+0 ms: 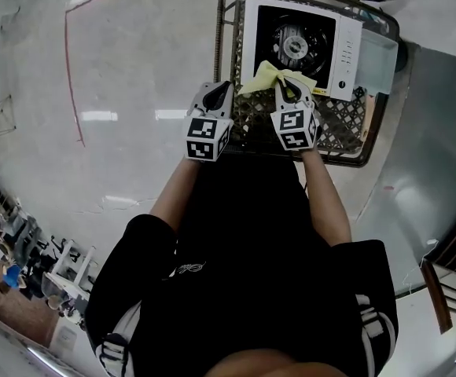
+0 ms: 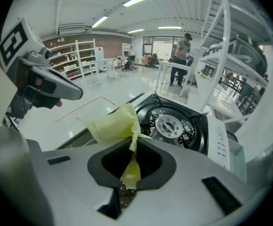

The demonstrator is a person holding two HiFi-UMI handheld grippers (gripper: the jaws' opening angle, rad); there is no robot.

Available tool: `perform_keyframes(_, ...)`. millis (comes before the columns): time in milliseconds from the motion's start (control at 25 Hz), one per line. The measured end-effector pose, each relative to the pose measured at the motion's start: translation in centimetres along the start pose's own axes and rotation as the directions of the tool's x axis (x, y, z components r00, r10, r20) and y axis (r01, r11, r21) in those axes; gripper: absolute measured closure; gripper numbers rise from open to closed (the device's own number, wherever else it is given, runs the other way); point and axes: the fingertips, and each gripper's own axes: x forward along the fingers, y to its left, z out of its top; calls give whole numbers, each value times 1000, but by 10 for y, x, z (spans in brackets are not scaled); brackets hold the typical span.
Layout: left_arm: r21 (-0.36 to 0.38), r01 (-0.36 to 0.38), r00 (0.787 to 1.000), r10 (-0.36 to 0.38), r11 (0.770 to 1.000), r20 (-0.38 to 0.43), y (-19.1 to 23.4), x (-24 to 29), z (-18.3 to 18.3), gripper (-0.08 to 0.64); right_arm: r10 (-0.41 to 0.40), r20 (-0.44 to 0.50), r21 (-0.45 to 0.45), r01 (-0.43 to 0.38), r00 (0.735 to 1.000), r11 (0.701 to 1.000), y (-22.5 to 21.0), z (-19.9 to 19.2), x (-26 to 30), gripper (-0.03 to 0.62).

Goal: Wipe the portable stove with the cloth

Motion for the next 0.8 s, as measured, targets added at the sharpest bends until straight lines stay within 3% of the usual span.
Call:
perform_keyframes(120, 17, 14, 1000, -13, 1000, -12, -12, 6, 1, 538, -16, 16, 59, 15, 1000, 998, -18, -2, -1, 571)
perform_keyframes(280, 42, 38, 999, -37, 998, -31, -32, 17, 1, 538, -16, 19, 69, 15, 1000, 998, -25, -5, 2, 571)
perform_keyframes(800, 102, 120, 991, -114, 988, -66, -89, 49, 6, 538, -115, -18, 146, 117, 993, 982, -72, -51, -31, 571)
